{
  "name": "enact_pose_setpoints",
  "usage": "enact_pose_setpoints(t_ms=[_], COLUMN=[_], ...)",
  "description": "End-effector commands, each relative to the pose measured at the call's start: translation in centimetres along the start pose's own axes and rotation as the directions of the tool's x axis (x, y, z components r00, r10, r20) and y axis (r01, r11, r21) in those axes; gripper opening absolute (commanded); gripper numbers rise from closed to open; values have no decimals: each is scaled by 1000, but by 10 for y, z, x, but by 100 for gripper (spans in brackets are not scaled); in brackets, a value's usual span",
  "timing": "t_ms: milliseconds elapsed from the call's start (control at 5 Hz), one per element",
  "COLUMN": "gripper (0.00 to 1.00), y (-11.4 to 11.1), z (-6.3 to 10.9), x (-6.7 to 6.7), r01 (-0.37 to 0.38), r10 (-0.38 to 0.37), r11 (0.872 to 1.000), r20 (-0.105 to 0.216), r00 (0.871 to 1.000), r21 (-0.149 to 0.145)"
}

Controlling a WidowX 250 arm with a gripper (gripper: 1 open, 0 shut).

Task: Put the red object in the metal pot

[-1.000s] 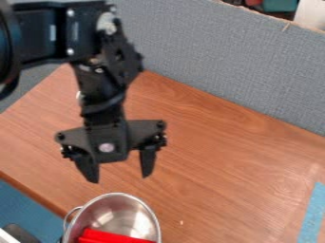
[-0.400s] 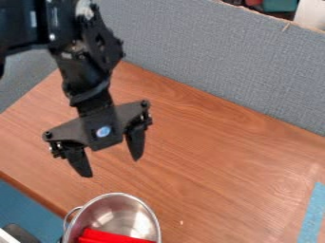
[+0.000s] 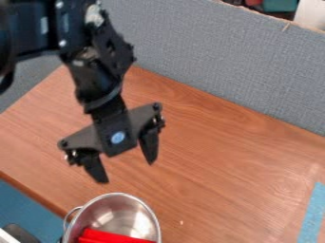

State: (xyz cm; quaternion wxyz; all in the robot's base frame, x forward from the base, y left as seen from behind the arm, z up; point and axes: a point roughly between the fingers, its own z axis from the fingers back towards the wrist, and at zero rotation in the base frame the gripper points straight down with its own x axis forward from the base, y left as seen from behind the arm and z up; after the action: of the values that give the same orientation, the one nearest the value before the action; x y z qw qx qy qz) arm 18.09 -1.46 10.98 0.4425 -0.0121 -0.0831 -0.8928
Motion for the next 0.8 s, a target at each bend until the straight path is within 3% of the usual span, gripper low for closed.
enact_pose_setpoints(t_ms=[0, 200, 400, 600], gripper=[100, 100, 100, 100], y=[1, 5, -10, -11], z=[-30, -49, -79, -61], x=[-18, -39, -59, -62], r01=[54, 55, 13, -136], r10=[-54, -55, -12, 136], r11=[998, 998, 1000, 991], r20=[7, 13, 42, 37], r00=[999, 998, 999, 990], r21=[20, -4, -16, 3])
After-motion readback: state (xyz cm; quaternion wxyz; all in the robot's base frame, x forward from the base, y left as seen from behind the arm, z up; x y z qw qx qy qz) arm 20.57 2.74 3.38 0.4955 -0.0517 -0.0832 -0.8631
